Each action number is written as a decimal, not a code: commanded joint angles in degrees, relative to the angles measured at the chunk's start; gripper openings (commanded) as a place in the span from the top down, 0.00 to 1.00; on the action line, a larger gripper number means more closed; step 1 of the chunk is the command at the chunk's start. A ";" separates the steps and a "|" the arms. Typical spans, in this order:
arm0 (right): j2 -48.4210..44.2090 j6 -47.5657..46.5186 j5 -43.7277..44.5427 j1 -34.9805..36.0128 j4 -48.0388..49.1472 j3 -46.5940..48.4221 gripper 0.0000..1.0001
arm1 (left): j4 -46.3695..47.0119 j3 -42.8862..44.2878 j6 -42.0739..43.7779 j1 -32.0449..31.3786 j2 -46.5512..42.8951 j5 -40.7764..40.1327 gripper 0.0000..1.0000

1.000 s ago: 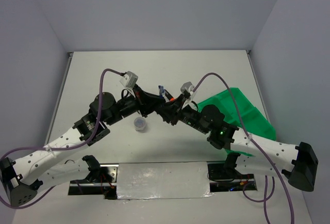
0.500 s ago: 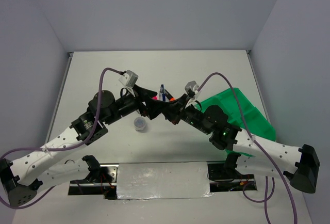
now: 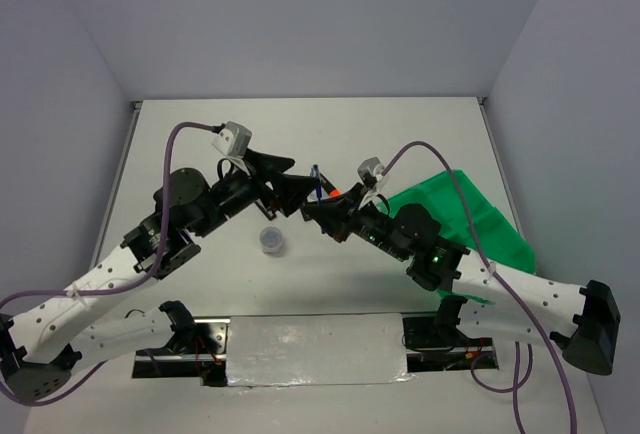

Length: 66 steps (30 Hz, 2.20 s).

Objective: Sort the stationery into containers
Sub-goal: Close the pen cap on the pen.

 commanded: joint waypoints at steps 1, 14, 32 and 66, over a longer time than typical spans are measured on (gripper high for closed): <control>0.42 0.53 -0.04 0.59 -0.99 1.61 1.00 | 2.68 3.02 1.18 -0.22 1.40 -1.27 0.08; 1.03 -0.88 2.33 1.11 -3.54 3.37 1.00 | 1.10 4.95 -0.49 -0.22 6.50 -3.47 0.40; 0.95 -2.98 9.27 0.94 -11.45 12.15 1.00 | -0.31 3.46 -1.02 -0.22 10.55 0.40 1.00; 3.41 -8.28 -0.75 -8.99 -15.58 8.14 1.00 | -26.97 11.70 -7.79 -8.75 8.70 -37.89 0.01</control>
